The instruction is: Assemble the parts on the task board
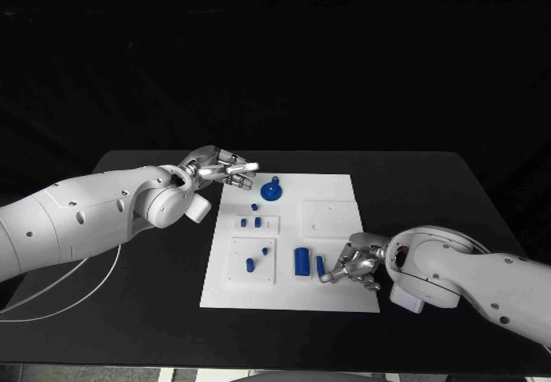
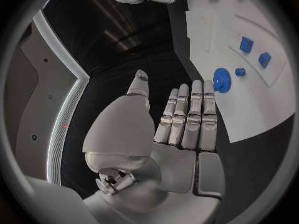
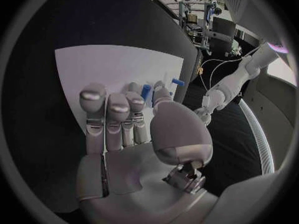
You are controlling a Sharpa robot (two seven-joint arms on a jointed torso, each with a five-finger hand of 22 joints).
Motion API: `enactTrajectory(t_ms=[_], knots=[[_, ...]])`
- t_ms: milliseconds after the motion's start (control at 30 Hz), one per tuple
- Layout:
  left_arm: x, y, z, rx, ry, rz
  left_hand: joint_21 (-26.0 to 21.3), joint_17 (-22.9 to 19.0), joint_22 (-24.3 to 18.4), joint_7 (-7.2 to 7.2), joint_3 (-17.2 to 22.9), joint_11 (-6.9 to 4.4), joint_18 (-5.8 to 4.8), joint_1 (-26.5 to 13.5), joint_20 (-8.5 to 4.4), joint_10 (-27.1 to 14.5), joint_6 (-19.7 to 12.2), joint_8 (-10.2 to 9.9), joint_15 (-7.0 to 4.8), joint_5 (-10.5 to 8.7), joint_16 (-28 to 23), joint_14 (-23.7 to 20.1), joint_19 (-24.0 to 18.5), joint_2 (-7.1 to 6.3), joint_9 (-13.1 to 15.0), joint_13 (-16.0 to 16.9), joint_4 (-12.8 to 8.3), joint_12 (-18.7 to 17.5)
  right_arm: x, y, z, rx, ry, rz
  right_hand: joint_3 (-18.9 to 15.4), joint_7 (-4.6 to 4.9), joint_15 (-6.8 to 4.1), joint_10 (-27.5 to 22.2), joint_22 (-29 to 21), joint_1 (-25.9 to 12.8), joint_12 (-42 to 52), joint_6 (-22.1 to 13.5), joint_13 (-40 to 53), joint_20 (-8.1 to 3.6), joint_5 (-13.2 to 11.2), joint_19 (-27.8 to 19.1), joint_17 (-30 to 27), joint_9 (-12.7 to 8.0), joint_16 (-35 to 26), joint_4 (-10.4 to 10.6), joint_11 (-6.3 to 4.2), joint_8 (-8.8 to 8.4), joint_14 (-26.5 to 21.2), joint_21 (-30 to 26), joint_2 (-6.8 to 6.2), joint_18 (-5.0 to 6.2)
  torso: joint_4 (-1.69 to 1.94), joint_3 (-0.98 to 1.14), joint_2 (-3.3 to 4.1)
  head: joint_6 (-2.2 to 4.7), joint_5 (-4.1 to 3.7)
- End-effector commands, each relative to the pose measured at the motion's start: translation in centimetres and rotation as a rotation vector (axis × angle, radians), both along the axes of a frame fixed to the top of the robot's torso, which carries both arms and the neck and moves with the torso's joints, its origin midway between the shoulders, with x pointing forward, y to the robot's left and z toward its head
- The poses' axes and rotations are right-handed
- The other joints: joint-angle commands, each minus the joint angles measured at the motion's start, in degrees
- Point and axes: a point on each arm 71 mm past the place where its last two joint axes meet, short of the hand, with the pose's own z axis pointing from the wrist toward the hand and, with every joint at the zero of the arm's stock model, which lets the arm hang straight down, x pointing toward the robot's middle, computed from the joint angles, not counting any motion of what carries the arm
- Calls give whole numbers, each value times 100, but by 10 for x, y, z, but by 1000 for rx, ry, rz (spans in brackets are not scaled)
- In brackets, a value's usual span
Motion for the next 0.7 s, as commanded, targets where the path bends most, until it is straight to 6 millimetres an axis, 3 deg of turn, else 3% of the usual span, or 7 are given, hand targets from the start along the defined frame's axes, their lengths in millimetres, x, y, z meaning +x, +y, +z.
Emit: enactTrajectory(t_ms=[33,133,467,700], knots=[[0,-2,1,-5,-1,-18,29,-1,-5,6,-2,-3,-13,48,2,-43,-23,-3,-4,-13,-17,-28,-29,5,4,6,15,8,0,1,-1,-11,-4,24,568,-35,-17,5,522,-43,31,45,-2,-27,-170,277,4,-6,-8,7,0,-24,33,15,-202,6,7,-5,-3,-3,0],[-1,-2,1,-5,-1,-18,29,-1,-5,6,-2,-3,-13,48,2,-43,-23,-3,-4,-13,-17,-28,-29,5,4,6,15,8,1,2,-2,-14,-10,13,781,-33,-16,15,524,-103,43,63,-1,-26,-150,279,1,-4,-8,23,-6,-21,34,23,-258,2,8,-5,-4,-6,3],[-1,-2,0,-4,0,-17,29,-1,-5,6,-2,-3,-13,48,2,-43,-23,-3,-4,-13,-17,-28,-29,5,4,6,15,8,4,3,-5,-18,-19,-18,827,-38,-14,27,525,-354,47,67,-6,-24,-174,284,6,-2,1,215,-11,-20,38,34,-29,-1,7,-7,-1,-18,7],[-1,-2,0,-2,3,-17,29,-1,-5,6,-2,-3,-13,48,2,-43,-23,-3,-4,-13,-17,-28,-29,5,4,6,15,8,7,3,-8,-46,-5,-31,868,-46,-14,30,522,-338,47,63,-11,-23,-93,282,1,-2,2,166,-16,-20,39,29,60,-5,5,-5,-1,-32,14]])
